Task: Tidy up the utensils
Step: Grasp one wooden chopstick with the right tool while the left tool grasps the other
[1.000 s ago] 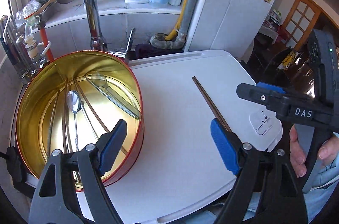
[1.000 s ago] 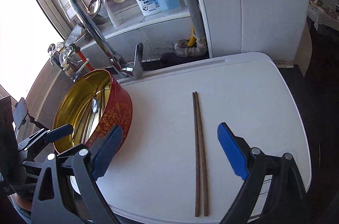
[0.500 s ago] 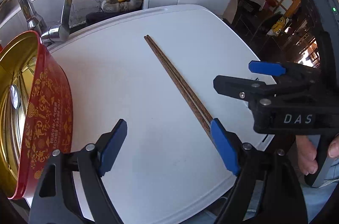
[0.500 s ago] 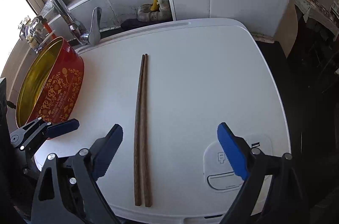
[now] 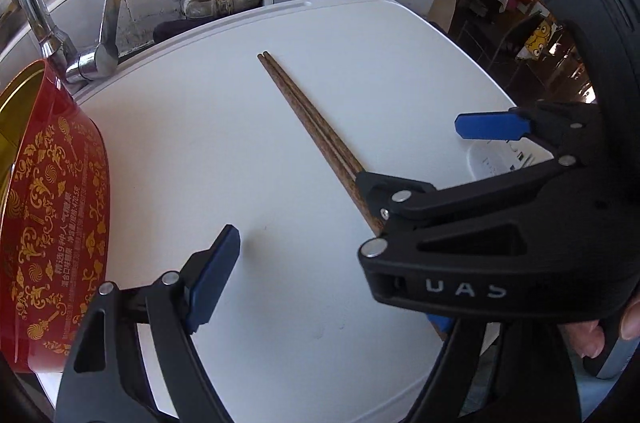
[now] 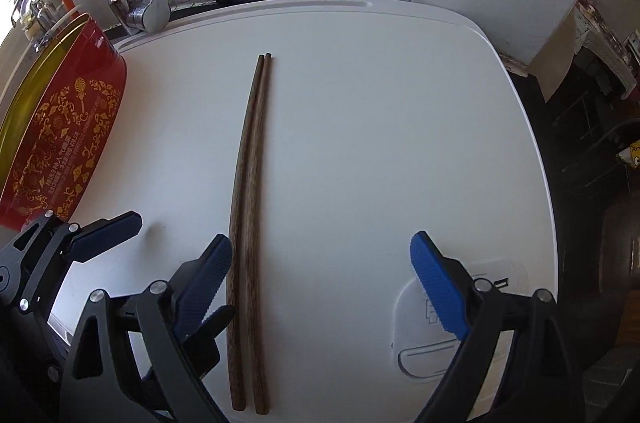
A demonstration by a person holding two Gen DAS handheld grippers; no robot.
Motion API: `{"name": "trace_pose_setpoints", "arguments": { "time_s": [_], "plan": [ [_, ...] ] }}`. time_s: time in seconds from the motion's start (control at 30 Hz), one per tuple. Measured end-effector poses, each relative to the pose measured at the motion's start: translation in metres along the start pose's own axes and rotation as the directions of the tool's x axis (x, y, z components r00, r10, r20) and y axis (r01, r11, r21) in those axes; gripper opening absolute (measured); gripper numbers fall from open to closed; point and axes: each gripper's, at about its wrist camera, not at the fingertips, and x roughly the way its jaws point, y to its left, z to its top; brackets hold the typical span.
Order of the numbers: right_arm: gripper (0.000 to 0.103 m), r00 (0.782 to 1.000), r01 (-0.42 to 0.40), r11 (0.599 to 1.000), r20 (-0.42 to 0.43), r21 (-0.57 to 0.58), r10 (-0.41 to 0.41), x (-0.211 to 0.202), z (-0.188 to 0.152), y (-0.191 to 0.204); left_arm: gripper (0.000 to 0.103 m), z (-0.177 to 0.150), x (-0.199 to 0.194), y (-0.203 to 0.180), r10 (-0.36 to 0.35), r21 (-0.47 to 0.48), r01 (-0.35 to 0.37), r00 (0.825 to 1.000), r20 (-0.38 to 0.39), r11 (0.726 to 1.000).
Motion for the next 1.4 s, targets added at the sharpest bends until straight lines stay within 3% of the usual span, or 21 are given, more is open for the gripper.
{"name": "trace_pose_setpoints", "arguments": {
  "time_s": [0.17, 0.37, 0.47, 0.67, 0.8, 0.87, 0.93, 1.0, 1.03, 1.1, 1.17, 1.27, 1.4],
  "plan": [
    [0.092, 0.999, 0.046, 0.999, 0.008, -0.006, -0.046, 0.002, -0.001, 0.000, 0.080, -0.001, 0.002, -0.006, 0.035, 0.034, -0.036, 0.999, 0.019, 0.999],
    [0.092, 0.999, 0.041, 0.999, 0.007, 0.019, -0.041, 0.003, -0.001, -0.008, 0.080, 0.001, 0.005, -0.004, 0.028, 0.028, -0.028, 0.999, 0.022, 0.999],
    [0.092, 0.998, 0.059, 0.998, 0.009, 0.037, -0.059, 0.003, -0.001, -0.015, 0.080, 0.002, 0.004, 0.000, 0.057, 0.025, -0.057, 0.998, 0.027, 0.998],
    [0.092, 0.999, 0.034, 0.996, 0.005, 0.079, -0.034, 0.005, 0.004, -0.028, 0.080, 0.006, 0.008, 0.012, 0.045, -0.035, -0.044, 0.999, 0.019, 0.998],
    [0.090, 1.000, -0.002, 0.999, 0.003, 0.042, 0.002, 0.005, 0.003, -0.018, 0.080, 0.010, 0.010, 0.004, 0.049, -0.009, -0.049, 0.998, 0.030, 0.999],
    [0.081, 1.000, -0.022, 0.999, 0.006, 0.025, 0.022, 0.004, 0.001, -0.014, 0.080, 0.008, 0.009, 0.000, 0.068, 0.006, -0.068, 0.997, 0.040, 0.998],
    [0.069, 1.000, 0.019, 1.000, 0.007, 0.006, -0.019, 0.003, -0.001, -0.011, 0.080, 0.007, 0.009, 0.000, 0.043, 0.005, -0.043, 0.999, 0.029, 0.999],
    [0.047, 1.000, 0.020, 1.000, 0.012, 0.010, -0.020, 0.000, -0.002, -0.014, 0.076, 0.008, 0.011, 0.004, 0.017, -0.017, -0.017, 1.000, 0.011, 1.000],
    [0.039, 1.000, 0.023, 1.000, 0.014, 0.020, -0.024, -0.002, -0.002, -0.018, 0.071, 0.008, 0.010, 0.005, -0.013, -0.027, 0.013, 1.000, 0.007, 1.000],
    [0.009, 1.000, 0.026, 0.999, 0.010, 0.031, -0.026, -0.004, -0.002, -0.025, 0.042, 0.009, 0.005, 0.003, -0.026, -0.026, 0.026, 0.999, 0.019, 0.999],
    [0.007, 1.000, 0.011, 0.999, 0.003, 0.041, -0.012, -0.004, -0.003, -0.033, 0.028, 0.010, 0.004, 0.001, -0.020, -0.018, 0.021, 1.000, 0.015, 1.000],
    [0.007, 1.000, 0.011, 0.999, 0.008, 0.048, -0.012, -0.006, -0.006, -0.036, 0.017, 0.010, 0.004, 0.002, -0.043, -0.032, 0.043, 0.999, 0.009, 0.999],
    [0.007, 1.000, 0.004, 0.999, 0.011, 0.050, -0.005, -0.006, -0.008, -0.037, 0.017, 0.014, 0.006, 0.009, -0.072, -0.078, 0.070, 0.997, -0.018, 0.994]
  ]
}}
